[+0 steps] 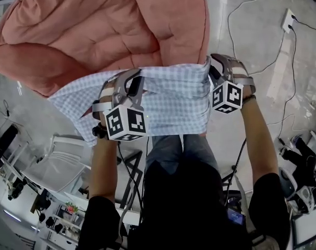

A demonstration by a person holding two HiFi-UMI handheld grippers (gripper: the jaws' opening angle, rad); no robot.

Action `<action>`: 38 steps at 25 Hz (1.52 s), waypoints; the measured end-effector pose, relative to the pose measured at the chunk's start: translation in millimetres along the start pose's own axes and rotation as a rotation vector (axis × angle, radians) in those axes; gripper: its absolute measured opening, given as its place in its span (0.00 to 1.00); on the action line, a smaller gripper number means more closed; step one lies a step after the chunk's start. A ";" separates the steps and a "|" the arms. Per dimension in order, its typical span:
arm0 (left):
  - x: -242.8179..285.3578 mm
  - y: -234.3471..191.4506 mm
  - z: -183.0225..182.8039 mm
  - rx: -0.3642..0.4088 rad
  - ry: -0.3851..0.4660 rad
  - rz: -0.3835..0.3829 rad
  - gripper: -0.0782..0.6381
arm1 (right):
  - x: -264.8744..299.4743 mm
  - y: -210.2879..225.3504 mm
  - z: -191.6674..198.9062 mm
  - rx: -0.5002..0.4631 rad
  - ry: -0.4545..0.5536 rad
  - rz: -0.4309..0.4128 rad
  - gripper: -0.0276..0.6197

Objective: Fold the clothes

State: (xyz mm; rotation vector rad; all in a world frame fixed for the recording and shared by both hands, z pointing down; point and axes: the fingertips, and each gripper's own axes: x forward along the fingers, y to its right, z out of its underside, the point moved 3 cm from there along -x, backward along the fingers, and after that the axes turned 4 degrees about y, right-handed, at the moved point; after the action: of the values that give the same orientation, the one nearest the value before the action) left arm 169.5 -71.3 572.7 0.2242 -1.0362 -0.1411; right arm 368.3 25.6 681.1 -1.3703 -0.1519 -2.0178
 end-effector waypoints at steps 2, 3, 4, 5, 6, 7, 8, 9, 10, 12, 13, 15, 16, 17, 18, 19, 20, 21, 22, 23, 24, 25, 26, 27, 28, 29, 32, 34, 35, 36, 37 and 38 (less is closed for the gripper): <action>2.2 1.4 3.2 -0.010 -0.004 0.001 0.15 | 5.8 1.4 -0.9 -0.039 0.011 -0.018 0.30; 3.4 2.8 4.0 -0.011 -0.006 0.003 0.15 | 7.0 2.4 -2.4 -0.054 0.022 -0.026 0.30; 4.3 4.4 4.5 -0.010 -0.009 0.005 0.15 | 7.2 3.2 -4.7 -0.069 0.037 -0.035 0.30; 5.0 6.0 4.9 -0.009 -0.013 0.006 0.15 | 6.5 3.6 -7.2 -0.088 0.052 -0.046 0.30; 5.4 7.8 5.1 -0.009 -0.017 0.007 0.15 | 5.6 2.9 -9.5 -0.113 0.066 -0.058 0.30; 5.6 9.8 5.2 -0.011 -0.021 0.007 0.15 | 4.7 1.0 -11.0 -0.142 0.077 -0.073 0.30; 5.8 11.8 5.2 -0.014 -0.024 0.007 0.15 | 4.3 -1.5 -11.8 -0.172 0.085 -0.088 0.28; 6.3 13.2 5.3 -0.016 -0.027 0.006 0.15 | 4.4 -3.6 -12.1 -0.195 0.090 -0.100 0.26; 7.0 13.8 5.5 -0.017 -0.031 0.005 0.15 | 4.8 -4.4 -12.4 -0.207 0.095 -0.104 0.20; 8.8 13.3 6.3 -0.018 -0.037 0.001 0.14 | 4.5 -2.2 -12.4 -0.192 0.101 -0.102 0.08; 9.4 13.1 6.8 -0.017 -0.040 -0.001 0.15 | 3.2 -0.2 -11.3 -0.173 0.101 -0.099 0.07; 9.0 13.8 7.3 -0.012 -0.049 -0.004 0.14 | -3.1 4.8 -6.9 -0.138 0.100 -0.085 0.07; 7.9 14.4 6.8 -0.006 -0.054 -0.006 0.14 | -8.1 8.5 -4.0 -0.124 0.099 -0.074 0.07; 6.2 15.0 5.5 0.002 -0.059 -0.009 0.14 | -14.3 13.2 -0.8 -0.110 0.098 -0.060 0.07; 4.1 15.1 3.7 0.009 -0.064 -0.014 0.14 | -21.6 18.6 2.0 -0.094 0.096 -0.044 0.07; 1.5 15.0 1.7 0.015 -0.067 -0.019 0.14 | -29.7 24.4 4.2 -0.077 0.093 -0.028 0.07; -1.4 14.8 0.4 0.018 -0.068 -0.024 0.14 | -38.0 29.7 5.3 -0.061 0.091 -0.012 0.07; -4.5 15.1 0.0 0.019 -0.070 -0.029 0.14 | -46.1 33.9 5.4 -0.046 0.089 0.005 0.07; -7.6 16.0 0.6 0.020 -0.072 -0.033 0.14 | -53.4 36.9 4.8 -0.032 0.087 0.020 0.07; -10.5 17.6 1.7 0.021 -0.073 -0.037 0.14 | -59.9 38.8 3.9 -0.020 0.087 0.034 0.07; -12.9 19.5 2.7 0.022 -0.073 -0.041 0.14 | -65.7 40.1 3.0 -0.009 0.088 0.046 0.07; -14.9 21.2 3.2 0.021 -0.073 -0.045 0.14 | -70.8 41.2 2.5 0.002 0.089 0.054 0.07; -16.6 22.6 2.9 0.022 -0.073 -0.049 0.14 | -75.7 42.2 2.4 0.016 0.090 0.056 0.07; -18.1 23.9 1.7 0.024 -0.072 -0.052 0.14 | -80.6 43.1 2.7 0.033 0.091 0.054 0.07; -19.5 25.3 -0.1 0.026 -0.071 -0.052 0.14 | -85.9 43.7 3.4 0.054 0.089 0.047 0.07; -20.8 26.6 -1.9 0.029 -0.069 -0.051 0.14 | -91.5 44.2 4.1 0.077 0.087 0.039 0.07; -25.3 30.8 -6.5 0.046 -0.067 -0.031 0.14 | -110.1 42.0 3.8 0.132 0.074 0.002 0.07; -32.5 32.9 -10.5 0.062 -0.060 -0.024 0.14 | -122.8 36.2 2.5 0.142 0.061 -0.031 0.07; -37.2 33.5 -12.9 0.072 -0.054 -0.023 0.14 | -128.3 33.4 1.5 0.141 0.056 -0.038 0.07; -42.0 35.0 -14.5 0.083 -0.047 -0.022 0.14 | -133.3 30.1 0.5 0.136 0.052 -0.032 0.07; -46.9 38.5 -14.7 0.094 -0.040 -0.018 0.14 | -137.9 25.3 -0.3 0.130 0.049 -0.018 0.07; -51.6 44.2 -13.2 0.101 -0.035 -0.011 0.14 | -142.1 18.8 -0.9 0.125 0.047 -0.002 0.07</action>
State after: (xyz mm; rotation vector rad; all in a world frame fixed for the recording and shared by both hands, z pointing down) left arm 155.4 -15.5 534.2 0.3199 -1.0780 -0.1026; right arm 408.8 77.6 553.8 -1.2448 -0.2542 -2.0050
